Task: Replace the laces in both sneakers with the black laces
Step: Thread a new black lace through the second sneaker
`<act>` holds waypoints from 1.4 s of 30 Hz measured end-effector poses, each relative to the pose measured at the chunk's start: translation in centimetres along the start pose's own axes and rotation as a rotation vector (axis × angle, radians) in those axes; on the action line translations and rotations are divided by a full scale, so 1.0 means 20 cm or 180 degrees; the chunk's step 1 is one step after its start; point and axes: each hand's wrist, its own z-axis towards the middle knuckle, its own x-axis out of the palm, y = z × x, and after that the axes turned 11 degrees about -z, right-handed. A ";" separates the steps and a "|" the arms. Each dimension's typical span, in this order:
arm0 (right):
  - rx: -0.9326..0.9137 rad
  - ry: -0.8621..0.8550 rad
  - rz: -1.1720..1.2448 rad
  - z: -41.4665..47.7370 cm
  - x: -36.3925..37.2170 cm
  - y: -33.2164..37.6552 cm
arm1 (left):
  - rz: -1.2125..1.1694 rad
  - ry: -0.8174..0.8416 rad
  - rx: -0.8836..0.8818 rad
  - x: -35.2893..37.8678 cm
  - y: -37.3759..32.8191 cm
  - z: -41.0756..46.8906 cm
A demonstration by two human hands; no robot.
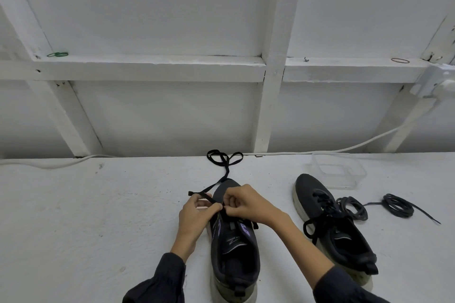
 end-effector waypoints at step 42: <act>0.0491 -0.0331 0.1574 0.01 -0.07 0.02 | 0.1642 -0.0118 0.1471 0.11 0.00 -0.03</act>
